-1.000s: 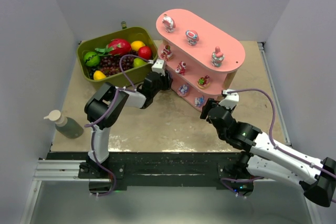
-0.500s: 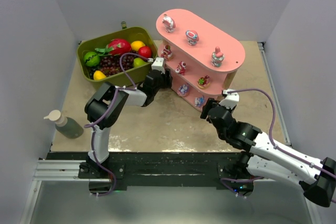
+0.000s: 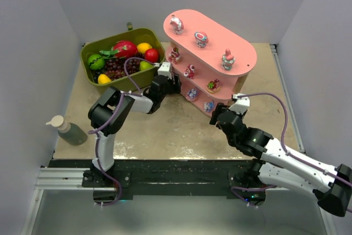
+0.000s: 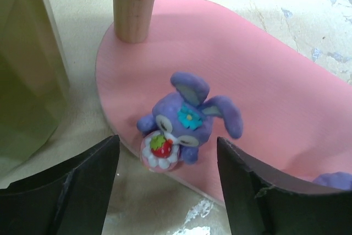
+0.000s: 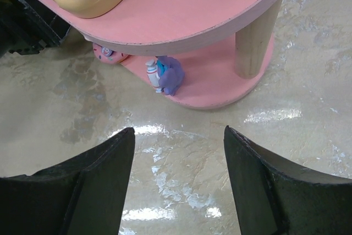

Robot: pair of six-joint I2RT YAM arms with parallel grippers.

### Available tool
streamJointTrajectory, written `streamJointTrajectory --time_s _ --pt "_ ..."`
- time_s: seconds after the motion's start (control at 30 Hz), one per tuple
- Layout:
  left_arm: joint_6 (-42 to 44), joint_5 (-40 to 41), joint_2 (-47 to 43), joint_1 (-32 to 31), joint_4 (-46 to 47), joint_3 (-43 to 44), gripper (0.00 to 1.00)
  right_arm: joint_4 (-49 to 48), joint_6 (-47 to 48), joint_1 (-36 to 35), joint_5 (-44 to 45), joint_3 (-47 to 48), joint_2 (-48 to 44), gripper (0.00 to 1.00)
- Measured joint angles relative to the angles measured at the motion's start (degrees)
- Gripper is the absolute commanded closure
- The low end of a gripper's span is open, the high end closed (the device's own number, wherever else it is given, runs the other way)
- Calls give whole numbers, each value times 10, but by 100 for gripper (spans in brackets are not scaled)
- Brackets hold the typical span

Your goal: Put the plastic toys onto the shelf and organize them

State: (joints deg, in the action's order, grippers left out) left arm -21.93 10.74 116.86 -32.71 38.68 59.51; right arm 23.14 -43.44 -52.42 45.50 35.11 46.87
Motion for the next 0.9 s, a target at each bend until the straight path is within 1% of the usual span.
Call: streamJointTrajectory --time_s 0.03,0.07,0.13,0.17,0.2,0.4,0.6,0.77,0.9 --pt "0 0 -2 0 2 -4 21 0 0 0 0 0 0 31" --pt "0 -1 -5 -1 3 -10 17 0 0 0 0 0 0 31" --pt "0 -1 -12 -1 1 -22 12 0 0 1 0 0 0 31" --pt "2 -2 -18 -1 -2 -30 5 0 0 1 0 0 0 30" --pt "2 -2 -23 -1 -4 -39 1 0 0 1 0 0 0 30" --pt "4 3 -100 -8 -8 -117 0 5 -1 3 0 0 -2 30" --pt "-2 14 -237 -12 -16 -195 1 23 -5 3 -2 0 -21 28" --pt "-22 30 -379 -14 -70 -266 1 45 -11 3 -14 0 -52 25" --pt "-47 33 -514 -16 -156 -313 2 65 -11 3 -24 0 -88 24"
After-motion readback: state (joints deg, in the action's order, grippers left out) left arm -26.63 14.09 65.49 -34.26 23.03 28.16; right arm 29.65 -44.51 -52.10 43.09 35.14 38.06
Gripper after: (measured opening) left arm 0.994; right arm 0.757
